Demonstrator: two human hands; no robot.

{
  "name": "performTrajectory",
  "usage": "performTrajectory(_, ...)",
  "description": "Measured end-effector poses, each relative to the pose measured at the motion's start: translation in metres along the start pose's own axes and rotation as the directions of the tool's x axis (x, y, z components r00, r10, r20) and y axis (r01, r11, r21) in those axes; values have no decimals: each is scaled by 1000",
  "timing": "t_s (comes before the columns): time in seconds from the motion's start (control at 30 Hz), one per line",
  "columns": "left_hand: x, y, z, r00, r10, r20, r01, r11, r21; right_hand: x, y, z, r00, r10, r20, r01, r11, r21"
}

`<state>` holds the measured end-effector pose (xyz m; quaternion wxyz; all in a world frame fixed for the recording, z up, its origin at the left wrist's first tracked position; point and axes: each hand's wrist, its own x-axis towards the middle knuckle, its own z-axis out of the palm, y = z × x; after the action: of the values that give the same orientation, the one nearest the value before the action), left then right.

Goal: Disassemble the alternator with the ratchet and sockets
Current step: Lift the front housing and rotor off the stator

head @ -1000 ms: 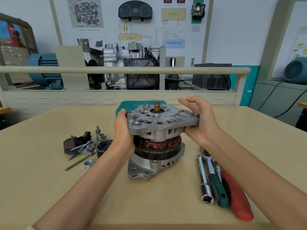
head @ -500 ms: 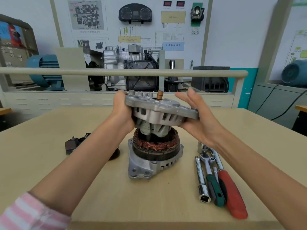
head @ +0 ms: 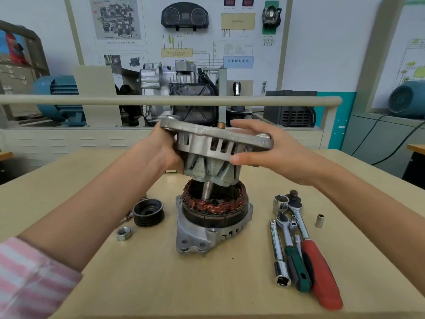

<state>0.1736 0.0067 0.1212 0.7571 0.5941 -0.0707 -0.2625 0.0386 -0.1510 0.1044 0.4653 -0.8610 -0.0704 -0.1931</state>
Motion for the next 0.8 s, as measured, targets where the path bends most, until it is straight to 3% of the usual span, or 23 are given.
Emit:
performTrajectory(0.17,4,1,8,998,-53,14,52,995,87,0,3,3,984,-162,-71,160,987,-29)
performTrajectory(0.33,11,0,9,996,-93,13,93,994,56,13,5,1,977,-155,-146,175,976,133)
performTrajectory(0.5,19,9,4,996,-84,-30,84,996,26,38,3,-1,976,32,-217,58,915,399)
performTrajectory(0.6,26,17,4,995,-95,0,95,995,-6,58,-5,-9,972,151,-182,-59,901,429)
performTrajectory(0.8,42,24,1,988,-140,62,141,990,-6,97,-4,-18,849,525,-65,-399,716,572)
